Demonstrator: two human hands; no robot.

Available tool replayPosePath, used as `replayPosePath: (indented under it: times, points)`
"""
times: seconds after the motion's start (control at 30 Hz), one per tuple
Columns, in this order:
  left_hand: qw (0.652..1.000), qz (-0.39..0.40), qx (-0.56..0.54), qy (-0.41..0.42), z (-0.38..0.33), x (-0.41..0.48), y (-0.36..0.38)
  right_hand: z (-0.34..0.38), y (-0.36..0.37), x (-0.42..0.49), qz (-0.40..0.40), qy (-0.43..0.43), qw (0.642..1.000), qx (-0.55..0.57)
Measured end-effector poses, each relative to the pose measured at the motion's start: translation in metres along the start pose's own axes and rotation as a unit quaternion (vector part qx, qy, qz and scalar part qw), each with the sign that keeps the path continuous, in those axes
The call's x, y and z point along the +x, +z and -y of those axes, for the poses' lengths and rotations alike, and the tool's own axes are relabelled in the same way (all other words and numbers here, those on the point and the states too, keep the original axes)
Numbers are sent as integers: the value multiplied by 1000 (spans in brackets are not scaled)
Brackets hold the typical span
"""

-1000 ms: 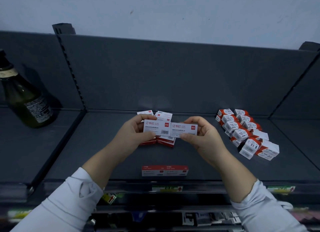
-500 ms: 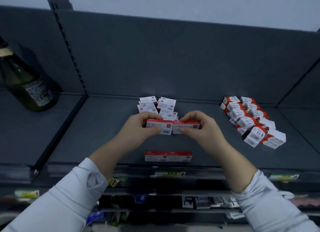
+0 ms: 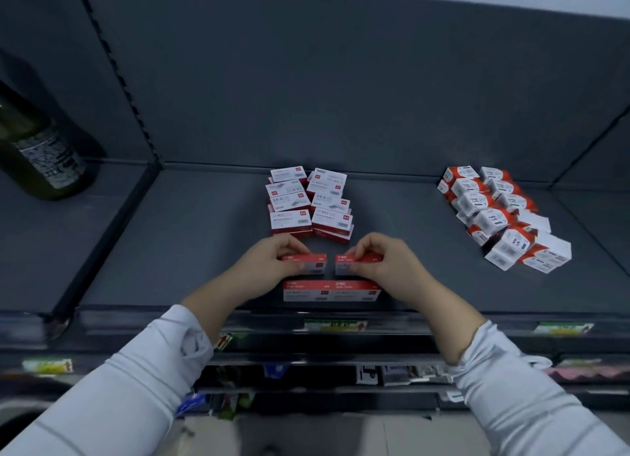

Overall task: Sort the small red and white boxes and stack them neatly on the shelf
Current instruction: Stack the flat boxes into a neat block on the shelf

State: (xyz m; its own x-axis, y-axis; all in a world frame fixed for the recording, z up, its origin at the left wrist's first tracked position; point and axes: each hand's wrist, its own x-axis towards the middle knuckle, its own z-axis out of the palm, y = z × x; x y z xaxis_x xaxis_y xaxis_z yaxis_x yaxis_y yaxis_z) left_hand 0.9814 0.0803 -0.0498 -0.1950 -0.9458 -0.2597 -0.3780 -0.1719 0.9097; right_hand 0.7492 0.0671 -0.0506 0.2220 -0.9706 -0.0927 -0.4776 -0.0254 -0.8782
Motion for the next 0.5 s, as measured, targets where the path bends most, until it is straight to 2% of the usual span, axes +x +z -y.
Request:
replayPosePath:
  times: [0.17,0.33,0.5]
  points:
    - [999,27,-2,22,6,0,1,-3,-3,-4,32,-9,999,-11]
    - [999,38,-21,20,11,-3,1,-18,-3,-14,14,11,997,72]
    - [996,57,-62,9,13,-6,2,-18,-2,-14,32,-3,998,47]
